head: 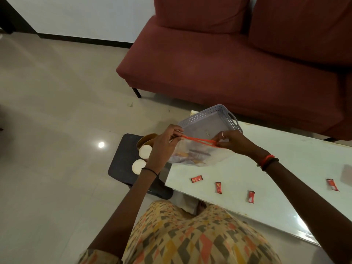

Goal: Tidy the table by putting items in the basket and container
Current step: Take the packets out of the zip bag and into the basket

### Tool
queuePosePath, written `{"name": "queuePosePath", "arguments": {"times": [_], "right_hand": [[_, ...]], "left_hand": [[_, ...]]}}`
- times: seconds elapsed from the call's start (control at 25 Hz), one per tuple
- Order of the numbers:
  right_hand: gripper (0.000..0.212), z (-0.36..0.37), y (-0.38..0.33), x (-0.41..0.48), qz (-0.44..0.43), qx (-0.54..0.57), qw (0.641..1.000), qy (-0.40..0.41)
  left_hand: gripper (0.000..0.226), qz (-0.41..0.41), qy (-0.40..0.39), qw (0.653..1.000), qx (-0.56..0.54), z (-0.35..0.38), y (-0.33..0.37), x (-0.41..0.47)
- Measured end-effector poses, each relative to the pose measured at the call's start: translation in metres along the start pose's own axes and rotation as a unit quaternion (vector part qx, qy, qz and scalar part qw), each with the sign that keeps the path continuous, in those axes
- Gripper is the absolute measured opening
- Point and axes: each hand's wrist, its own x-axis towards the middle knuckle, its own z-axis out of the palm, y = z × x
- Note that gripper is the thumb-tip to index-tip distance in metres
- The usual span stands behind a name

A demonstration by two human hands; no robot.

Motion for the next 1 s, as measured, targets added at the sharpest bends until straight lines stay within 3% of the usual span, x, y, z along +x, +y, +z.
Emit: {"name": "queuePosePath", "arguments": {"times": [0.2, 0.28, 0.36, 0.44, 0.52, 0.6, 0.68, 0.72, 0.8, 1.0], "right_hand": [[0.021, 0.005, -0.008, 0.001, 0.022, -0.038, 0.997, 0.066], [0.019, 0.008, -0.015, 0.001, 0.035, -0.027, 0.995, 0.092], [0.019, 0.014, -0.018, 0.0, 0.043, -0.034, 0.993, 0.1], [0.021, 0.021, -0.021, -0.004, 0.049, -0.056, 0.991, 0.112], [0.022, 0.025, -0.021, -0.01, 0.056, -0.065, 0.988, 0.126], [0.022, 0.027, -0.02, -0.015, 0.063, -0.071, 0.986, 0.137], [0.023, 0.025, -0.017, -0.019, 0.079, -0.074, 0.983, 0.152], [0.022, 0.022, -0.014, -0.022, 0.084, -0.074, 0.98, 0.165], [0.02, 0.015, -0.007, -0.029, 0.096, -0.07, 0.974, 0.192], [0.02, 0.009, 0.007, -0.038, 0.161, -0.038, 0.962, 0.217]], "left_hand": [[0.016, -0.01, 0.014, 1.0, -0.003, 0.007, -0.005, 0.002], [0.025, -0.078, 0.07, 0.994, -0.011, 0.012, -0.011, 0.002], [0.04, -0.207, 0.118, 0.97, -0.05, 0.021, -0.019, -0.002], [0.062, -0.302, 0.075, 0.949, -0.06, 0.036, -0.023, -0.01], [0.078, -0.343, -0.034, 0.937, -0.054, 0.058, -0.02, -0.018], [0.067, -0.344, -0.1, 0.932, -0.051, 0.079, -0.014, -0.022], [0.023, -0.327, -0.084, 0.938, -0.084, 0.093, -0.011, -0.019], [0.016, -0.321, -0.066, 0.938, -0.11, 0.095, -0.011, -0.015], [0.014, -0.301, -0.052, 0.942, -0.136, 0.095, -0.014, -0.009], [0.022, -0.168, -0.129, 0.977, -0.036, 0.092, -0.015, 0.0]]}}
